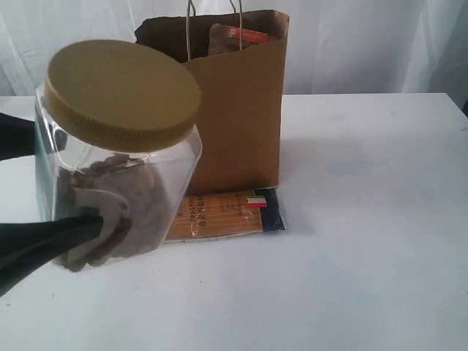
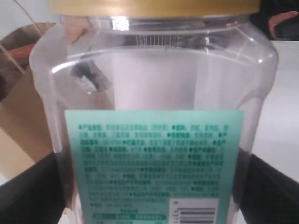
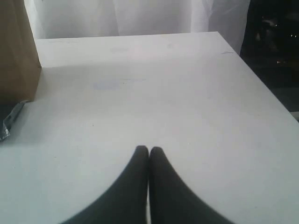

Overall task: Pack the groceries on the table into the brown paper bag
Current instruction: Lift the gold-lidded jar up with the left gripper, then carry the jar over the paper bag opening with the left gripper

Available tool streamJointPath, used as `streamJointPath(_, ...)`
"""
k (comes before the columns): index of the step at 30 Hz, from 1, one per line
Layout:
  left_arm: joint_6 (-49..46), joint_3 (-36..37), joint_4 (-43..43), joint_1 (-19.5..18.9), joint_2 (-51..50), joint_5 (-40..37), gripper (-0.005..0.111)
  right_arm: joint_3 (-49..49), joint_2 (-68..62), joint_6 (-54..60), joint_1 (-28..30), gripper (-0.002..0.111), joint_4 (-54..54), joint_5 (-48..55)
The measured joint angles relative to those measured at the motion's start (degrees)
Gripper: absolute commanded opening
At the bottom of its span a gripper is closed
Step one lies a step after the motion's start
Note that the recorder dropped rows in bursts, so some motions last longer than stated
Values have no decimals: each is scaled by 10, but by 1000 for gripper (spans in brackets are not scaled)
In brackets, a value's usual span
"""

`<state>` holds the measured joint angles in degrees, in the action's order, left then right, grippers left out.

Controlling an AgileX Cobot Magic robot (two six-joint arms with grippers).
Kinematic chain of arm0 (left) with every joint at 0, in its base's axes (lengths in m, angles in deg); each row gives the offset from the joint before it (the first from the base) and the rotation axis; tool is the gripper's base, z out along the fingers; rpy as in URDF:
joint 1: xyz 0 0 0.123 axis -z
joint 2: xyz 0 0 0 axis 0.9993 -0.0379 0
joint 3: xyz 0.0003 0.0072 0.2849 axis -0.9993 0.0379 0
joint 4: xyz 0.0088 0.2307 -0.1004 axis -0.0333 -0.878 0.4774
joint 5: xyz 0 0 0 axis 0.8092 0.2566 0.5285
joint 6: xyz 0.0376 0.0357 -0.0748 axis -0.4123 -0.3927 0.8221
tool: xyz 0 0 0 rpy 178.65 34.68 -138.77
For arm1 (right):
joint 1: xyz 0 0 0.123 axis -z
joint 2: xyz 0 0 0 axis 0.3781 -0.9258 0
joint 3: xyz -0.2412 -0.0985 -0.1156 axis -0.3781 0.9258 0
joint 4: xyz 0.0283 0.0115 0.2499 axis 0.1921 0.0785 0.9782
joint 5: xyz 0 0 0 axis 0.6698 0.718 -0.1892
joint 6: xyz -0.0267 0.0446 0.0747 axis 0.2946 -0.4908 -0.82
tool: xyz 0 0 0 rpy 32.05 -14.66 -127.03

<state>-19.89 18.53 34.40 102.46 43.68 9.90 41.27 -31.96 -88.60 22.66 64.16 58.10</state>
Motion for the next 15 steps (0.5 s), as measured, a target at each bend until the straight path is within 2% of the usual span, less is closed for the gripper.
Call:
streamJointPath(5, 0, -3, 41, 0, 27, 101, 0, 0, 0, 0, 0, 0, 0, 0)
streamJointPath(8, 0, -21, 55, 0, 36, 127, 0, 0, 0, 0, 0, 0, 0, 0)
streamJointPath(12, -15, -72, 58, 0, 37, 134, 0, 0, 0, 0, 0, 0, 0, 0)
streamJointPath(15, -62, -134, 65, 0, 32, 181, 0, 0, 0, 0, 0, 0, 0, 0)
